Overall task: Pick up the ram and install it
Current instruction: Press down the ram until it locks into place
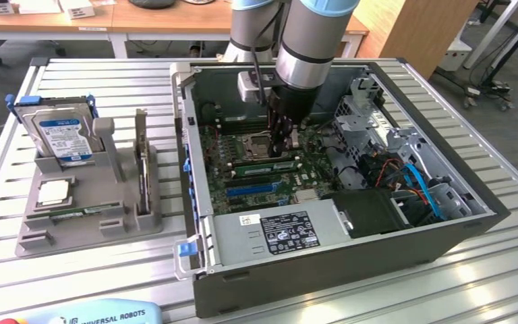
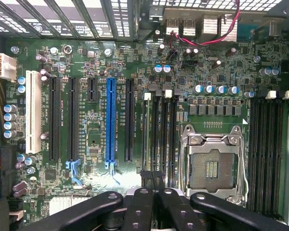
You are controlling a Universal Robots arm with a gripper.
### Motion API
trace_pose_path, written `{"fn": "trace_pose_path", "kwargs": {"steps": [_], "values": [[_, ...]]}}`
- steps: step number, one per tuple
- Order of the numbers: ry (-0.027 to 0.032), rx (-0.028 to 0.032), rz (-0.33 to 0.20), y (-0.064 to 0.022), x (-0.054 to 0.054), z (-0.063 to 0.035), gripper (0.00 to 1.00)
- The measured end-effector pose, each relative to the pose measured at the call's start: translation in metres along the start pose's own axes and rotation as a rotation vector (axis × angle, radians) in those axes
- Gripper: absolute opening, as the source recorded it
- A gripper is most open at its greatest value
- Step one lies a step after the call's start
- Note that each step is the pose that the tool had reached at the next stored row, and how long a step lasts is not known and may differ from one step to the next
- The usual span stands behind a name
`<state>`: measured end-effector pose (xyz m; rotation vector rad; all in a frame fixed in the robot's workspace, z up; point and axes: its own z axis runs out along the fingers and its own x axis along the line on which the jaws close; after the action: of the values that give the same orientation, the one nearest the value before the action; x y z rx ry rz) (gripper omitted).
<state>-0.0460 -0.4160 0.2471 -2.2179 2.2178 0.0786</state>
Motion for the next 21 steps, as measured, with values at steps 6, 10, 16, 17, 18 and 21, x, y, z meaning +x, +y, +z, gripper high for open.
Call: {"fn": "trace_pose_path", "kwargs": {"steps": [6,10,16,17,18,21], "values": [[-0.001,0.0012,0.03,-0.0001,0.0,0.0001,0.1],[-0.0026,0.0033,0.085,0.0,0.0,0.0,0.1],[-0.0056,0.0068,0.176,0.0,0.0,0.0001,0.1],[-0.0061,0.0073,0.191,0.0,0.0,0.0001,0.1],[-0.0067,0.0079,0.207,0.0,0.0,0.0001,0.1],[-0.0081,0.0097,0.253,0.0,0.0,0.0002,0.1]]}}
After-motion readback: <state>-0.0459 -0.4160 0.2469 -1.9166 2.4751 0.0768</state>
